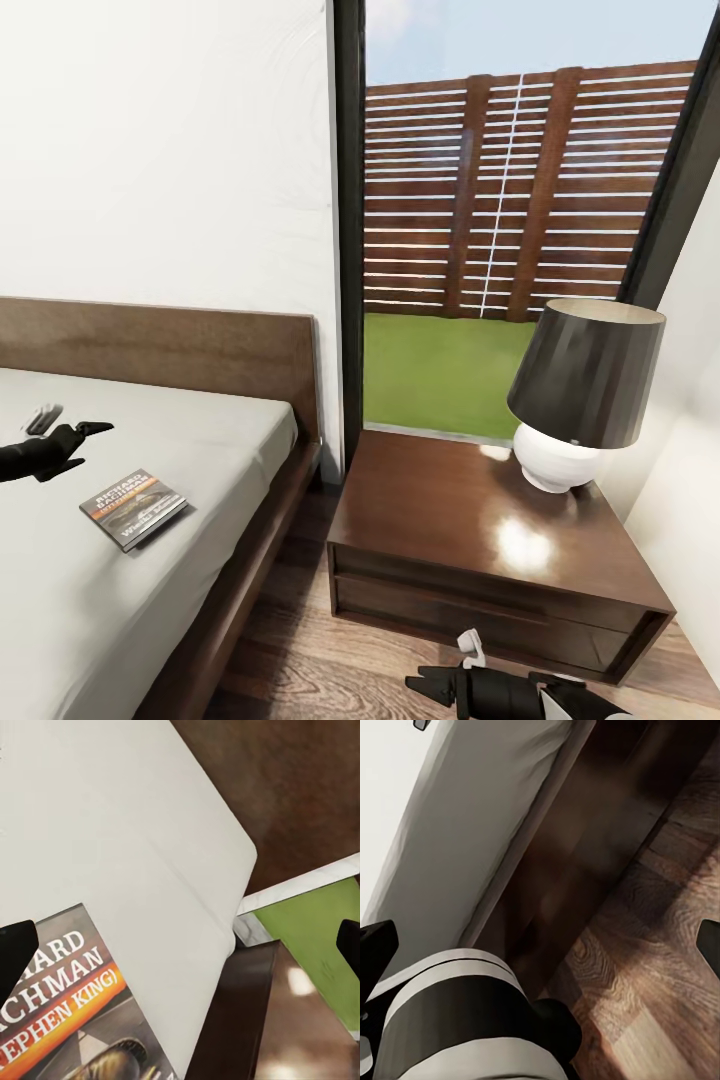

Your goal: In the bedroom, move the book from the bed onto either nightstand, and place the two sandals side by side next to the bed.

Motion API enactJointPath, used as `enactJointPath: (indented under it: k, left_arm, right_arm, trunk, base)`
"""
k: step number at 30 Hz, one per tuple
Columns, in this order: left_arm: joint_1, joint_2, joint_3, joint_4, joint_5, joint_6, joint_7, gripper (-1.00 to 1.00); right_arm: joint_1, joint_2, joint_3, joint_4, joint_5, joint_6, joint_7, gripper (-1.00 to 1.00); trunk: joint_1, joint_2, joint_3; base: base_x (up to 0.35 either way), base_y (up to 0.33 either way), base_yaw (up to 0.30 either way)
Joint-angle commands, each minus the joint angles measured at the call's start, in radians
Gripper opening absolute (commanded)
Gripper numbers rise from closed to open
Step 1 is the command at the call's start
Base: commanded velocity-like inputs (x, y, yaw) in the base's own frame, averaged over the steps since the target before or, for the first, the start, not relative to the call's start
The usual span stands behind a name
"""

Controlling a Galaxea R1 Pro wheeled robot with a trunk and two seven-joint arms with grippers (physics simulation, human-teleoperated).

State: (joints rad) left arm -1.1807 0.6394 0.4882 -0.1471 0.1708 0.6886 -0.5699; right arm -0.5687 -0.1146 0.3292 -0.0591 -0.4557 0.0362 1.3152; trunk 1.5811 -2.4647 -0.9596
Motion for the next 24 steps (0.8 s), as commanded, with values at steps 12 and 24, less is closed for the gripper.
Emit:
enactJointPath:
  k: [12, 24]
  left_arm:
    - [0.0, 0.0, -0.002, 0.0, 0.008, 0.008, 0.005, 1.0]
    - [0.0, 0.0, -0.002, 0.0, 0.007, 0.009, 0.007, 1.0]
  right_arm:
    - [0.0, 0.0, 0.009, -0.001, -0.009, 0.005, 0.003, 1.0]
    - [0.0, 0.0, 0.008, 0.001, -0.011, 0.007, 0.004, 1.0]
  trunk:
    - [0.0, 0.0, -0.001]
    - [0.0, 0.0, -0.001]
  base:
    - [0.0, 0.0, 0.0]
    - [0.033, 0.0, 0.0]
